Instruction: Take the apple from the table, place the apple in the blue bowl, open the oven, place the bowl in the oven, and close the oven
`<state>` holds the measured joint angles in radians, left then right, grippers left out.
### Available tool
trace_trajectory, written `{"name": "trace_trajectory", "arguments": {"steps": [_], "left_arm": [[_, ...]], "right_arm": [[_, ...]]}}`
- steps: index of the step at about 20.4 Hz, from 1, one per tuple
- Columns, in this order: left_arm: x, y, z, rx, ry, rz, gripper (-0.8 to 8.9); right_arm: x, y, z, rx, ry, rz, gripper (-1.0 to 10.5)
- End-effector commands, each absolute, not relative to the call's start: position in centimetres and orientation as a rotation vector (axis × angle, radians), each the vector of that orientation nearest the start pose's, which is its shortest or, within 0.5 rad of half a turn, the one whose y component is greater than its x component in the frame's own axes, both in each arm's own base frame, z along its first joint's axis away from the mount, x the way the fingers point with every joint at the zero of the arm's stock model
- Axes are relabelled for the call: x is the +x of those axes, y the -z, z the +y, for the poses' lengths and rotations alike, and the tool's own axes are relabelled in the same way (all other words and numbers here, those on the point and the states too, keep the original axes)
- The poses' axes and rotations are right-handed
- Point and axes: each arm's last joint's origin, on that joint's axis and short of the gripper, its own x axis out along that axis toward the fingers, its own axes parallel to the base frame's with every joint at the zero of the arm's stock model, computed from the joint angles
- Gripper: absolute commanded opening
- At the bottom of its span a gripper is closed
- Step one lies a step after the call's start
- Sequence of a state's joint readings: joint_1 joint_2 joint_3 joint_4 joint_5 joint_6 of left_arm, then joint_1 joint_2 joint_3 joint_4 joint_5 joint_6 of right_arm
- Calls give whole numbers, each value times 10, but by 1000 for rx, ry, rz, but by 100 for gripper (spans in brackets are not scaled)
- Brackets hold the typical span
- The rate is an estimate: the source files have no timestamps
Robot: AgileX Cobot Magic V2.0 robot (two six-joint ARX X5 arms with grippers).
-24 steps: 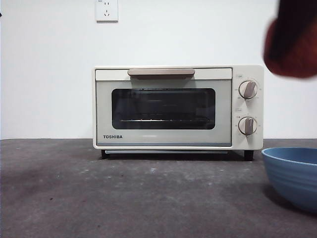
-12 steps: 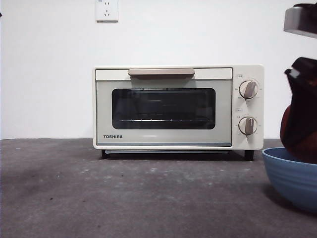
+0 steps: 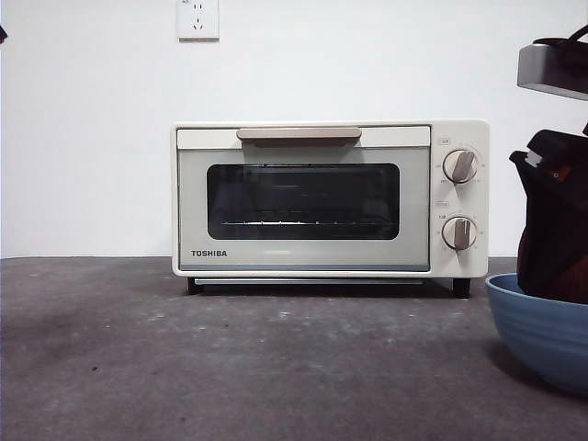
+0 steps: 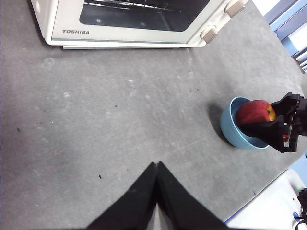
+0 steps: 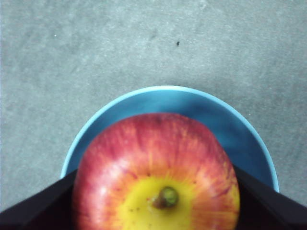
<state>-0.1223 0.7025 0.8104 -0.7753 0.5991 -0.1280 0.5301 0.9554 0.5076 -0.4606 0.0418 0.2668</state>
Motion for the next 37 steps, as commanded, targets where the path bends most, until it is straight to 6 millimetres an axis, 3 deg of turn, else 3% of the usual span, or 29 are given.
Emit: {"name": "trace_trajectory", "arguments": {"steps": [1, 8, 15, 23, 26, 32, 37], "left_arm": [[127, -309, -32, -260, 665, 681, 7], [127, -309, -33, -260, 666, 682, 7], [126, -309, -35, -253, 685, 685, 7], [127, -310, -35, -245, 688, 675, 7], [131, -313, -36, -250, 690, 636, 7], [161, -329, -53, -224, 731, 555, 7], [218, -346, -84, -183, 765, 500, 7]], "right_arm": [[151, -192, 88, -4, -333, 927, 399], [151, -193, 88, -5, -330, 937, 412], [156, -216, 91, -1, -341, 902, 413], [154, -217, 90, -19, -322, 938, 424], [156, -227, 91, -12, -325, 908, 424], [161, -290, 92, -32, -335, 796, 424], [145, -302, 77, -29, -297, 828, 424]]}}
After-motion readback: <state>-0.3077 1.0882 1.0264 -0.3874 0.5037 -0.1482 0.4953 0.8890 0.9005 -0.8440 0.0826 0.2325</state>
